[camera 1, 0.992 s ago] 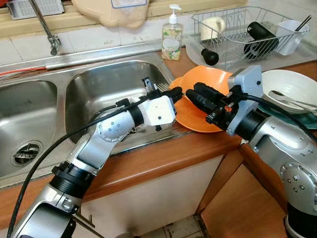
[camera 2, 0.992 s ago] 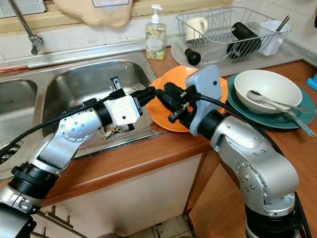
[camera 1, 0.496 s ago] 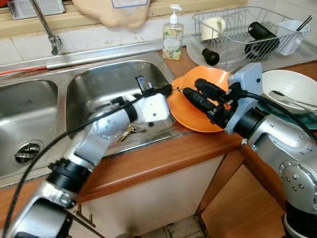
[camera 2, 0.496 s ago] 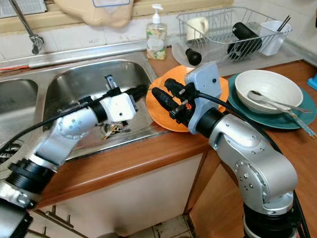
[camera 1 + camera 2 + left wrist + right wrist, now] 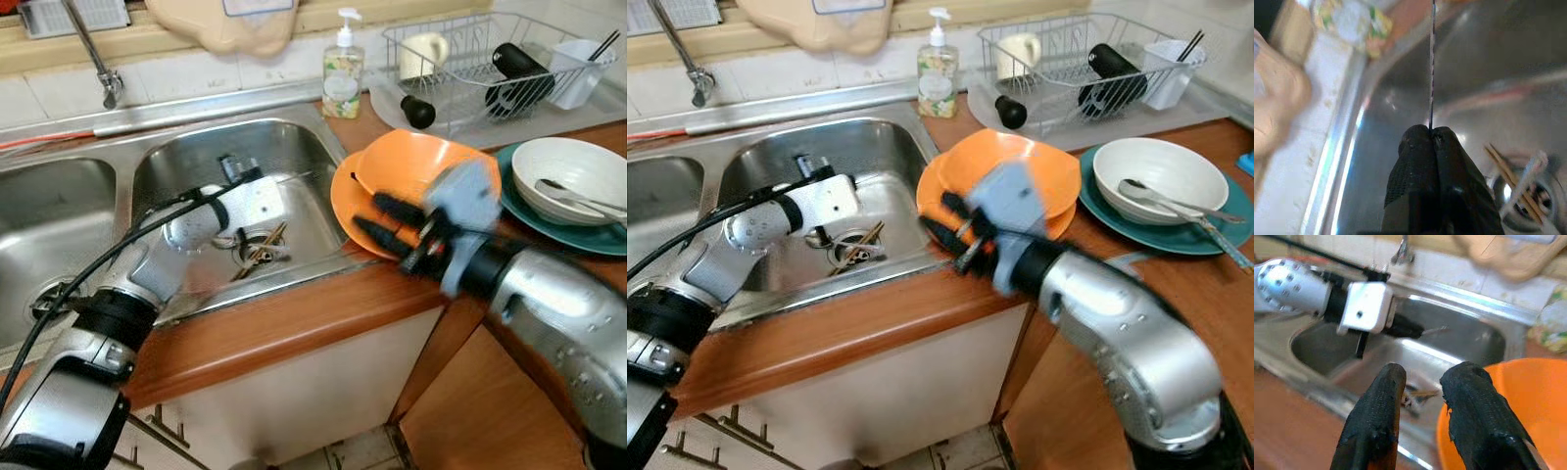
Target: Kitchen organization
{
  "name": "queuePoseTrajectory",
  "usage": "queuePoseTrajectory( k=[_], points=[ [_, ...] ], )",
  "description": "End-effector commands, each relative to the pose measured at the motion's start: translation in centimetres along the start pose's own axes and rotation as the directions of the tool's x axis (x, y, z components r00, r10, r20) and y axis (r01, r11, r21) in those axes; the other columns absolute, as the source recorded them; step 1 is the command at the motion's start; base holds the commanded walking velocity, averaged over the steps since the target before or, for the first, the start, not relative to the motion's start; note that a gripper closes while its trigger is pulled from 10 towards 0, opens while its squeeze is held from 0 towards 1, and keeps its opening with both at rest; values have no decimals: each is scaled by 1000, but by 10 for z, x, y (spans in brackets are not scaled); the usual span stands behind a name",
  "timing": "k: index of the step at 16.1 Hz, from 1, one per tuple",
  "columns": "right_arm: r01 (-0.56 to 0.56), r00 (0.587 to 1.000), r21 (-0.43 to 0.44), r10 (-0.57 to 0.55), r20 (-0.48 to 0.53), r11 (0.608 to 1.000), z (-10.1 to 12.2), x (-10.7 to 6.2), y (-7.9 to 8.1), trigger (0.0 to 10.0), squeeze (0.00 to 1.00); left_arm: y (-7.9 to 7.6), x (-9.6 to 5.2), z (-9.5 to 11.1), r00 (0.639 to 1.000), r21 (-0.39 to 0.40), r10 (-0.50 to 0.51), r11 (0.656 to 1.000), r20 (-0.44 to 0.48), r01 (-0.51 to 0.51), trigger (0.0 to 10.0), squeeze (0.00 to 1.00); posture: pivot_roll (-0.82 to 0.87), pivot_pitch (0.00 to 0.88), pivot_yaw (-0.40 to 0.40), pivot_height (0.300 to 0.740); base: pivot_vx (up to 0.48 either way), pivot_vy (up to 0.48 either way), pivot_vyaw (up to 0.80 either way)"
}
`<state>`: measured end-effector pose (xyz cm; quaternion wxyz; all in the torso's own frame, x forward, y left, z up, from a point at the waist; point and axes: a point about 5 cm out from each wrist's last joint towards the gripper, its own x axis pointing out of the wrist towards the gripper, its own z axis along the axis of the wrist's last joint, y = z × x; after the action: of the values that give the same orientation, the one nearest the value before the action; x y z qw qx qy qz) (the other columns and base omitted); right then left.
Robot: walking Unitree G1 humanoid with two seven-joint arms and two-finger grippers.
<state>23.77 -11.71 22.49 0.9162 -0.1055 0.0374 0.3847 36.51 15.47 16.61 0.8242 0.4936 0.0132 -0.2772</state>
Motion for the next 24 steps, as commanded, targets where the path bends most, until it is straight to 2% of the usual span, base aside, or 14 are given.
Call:
queuePoseTrajectory(
  k=[1,2,3,7,8,10,11,15,19,20,21,23,24],
  points=[
    [-1,1000,-34,1,-15,999,0,0,3,10000,0,5,2,-6,999,-10,-8,1000,-40,7,3451,0,-181,0,83,740,0,0,0],
    [9,999,-53,-12,-41,999,-5,4,5,10000,0,-2,6,-16,993,-26,-65,998,-101,63,6314,0,-190,0,86,740,0,0,0],
    [11,999,-55,-14,-47,998,-6,5,6,10000,0,-4,7,-20,988,-32,-82,996,-129,78,10000,0,-190,0,86,740,0,0,0],
    [69,991,-48,-73,-109,997,-21,10,9,10000,0,-25,11,-39,952,-134,-202,975,-228,174,10000,0,-200,0,83,740,0,0,0],
    [78,990,-52,-84,-117,996,-23,11,9,10000,0,-29,12,-41,947,-154,-229,968,-227,198,10000,945,-200,0,83,740,0,0,0],
    [81,989,-54,-87,-120,995,-23,11,9,10000,0,-31,12,-41,946,-158,-237,966,-221,205,10000,945,-200,0,83,740,0,0,0],
    [83,989,-55,-89,-120,995,-23,11,8,10000,0,-32,12,-40,946,-163,-242,964,-217,209,10000,1000,-197,0,82,740,0,0,0],
    [98,988,-58,-104,-115,994,-23,13,8,10000,0,-34,13,-40,946,-196,-256,956,-197,218,10000,1000,-197,0,83,740,0,0,0],
    [180,981,-31,-182,-63,983,-14,12,0,10000,0,-19,14,-28,984,-279,-150,953,-92,119,10000,1000,-198,0,86,740,0,0,0],
    [248,967,-29,-249,-44,968,-10,11,-8,10000,0,-14,14,-21,995,-387,-95,919,-16,81,10000,0,-197,0,87,740,0,0,0],
    [326,945,-19,-326,-25,945,-7,9,-17,10000,0,-9,12,-16,997,-461,-47,885,54,66,10000,0,-200,0,93,740,0,0,0],
    [409,913,3,-409,-15,913,-5,6,-28,10000,0,-8,7,-8,987,-510,-7,855,159,88,10000,0,-200,0,93,740,0,0,0],
    [466,885,14,-465,-14,885,-4,3,-35,10000,161,-6,2,-1,974,-548,35,831,223,96,10000,0,-203,0,94,740,0,0,0]
  ],
)
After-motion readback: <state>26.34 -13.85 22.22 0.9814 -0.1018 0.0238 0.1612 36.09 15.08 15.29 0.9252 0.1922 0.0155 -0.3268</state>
